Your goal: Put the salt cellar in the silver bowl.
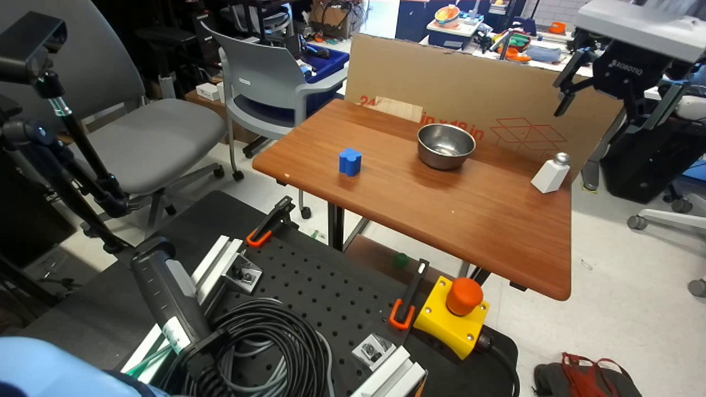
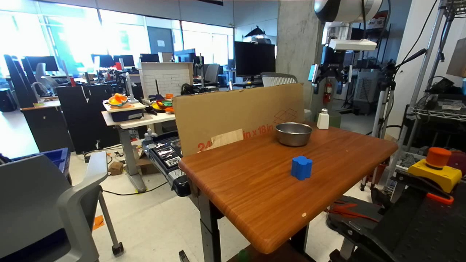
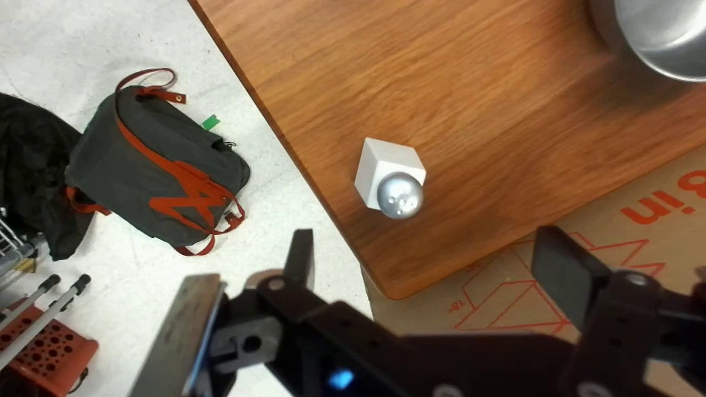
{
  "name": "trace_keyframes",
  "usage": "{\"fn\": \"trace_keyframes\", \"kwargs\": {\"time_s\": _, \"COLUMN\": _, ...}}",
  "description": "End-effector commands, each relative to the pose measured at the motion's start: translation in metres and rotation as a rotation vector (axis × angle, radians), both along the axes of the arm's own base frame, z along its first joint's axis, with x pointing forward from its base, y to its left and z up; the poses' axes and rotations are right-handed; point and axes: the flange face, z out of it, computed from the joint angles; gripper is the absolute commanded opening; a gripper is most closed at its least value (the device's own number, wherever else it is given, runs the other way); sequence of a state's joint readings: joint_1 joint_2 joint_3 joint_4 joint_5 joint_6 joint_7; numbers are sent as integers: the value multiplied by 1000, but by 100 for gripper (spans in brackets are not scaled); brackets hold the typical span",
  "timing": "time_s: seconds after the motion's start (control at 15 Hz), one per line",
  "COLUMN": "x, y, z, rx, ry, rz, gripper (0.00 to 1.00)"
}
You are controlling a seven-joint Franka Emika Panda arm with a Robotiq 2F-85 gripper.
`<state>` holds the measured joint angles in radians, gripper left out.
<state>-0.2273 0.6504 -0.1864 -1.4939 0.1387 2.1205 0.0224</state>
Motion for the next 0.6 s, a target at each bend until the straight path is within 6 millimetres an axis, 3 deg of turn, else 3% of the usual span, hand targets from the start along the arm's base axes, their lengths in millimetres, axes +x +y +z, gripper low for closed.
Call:
{"fn": "trace_keyframes", "kwargs": {"time_s": 0.0, "x": 16, "y": -3, "z": -21, "rx": -42, "ry": 2, "rz": -34, "gripper": 100}}
{"fn": "trace_keyframes", "kwargs": {"time_s": 0.53, "x": 20, "y": 2, "z": -62, "rx": -114, "ry": 91, "rz": -49, "gripper": 100}}
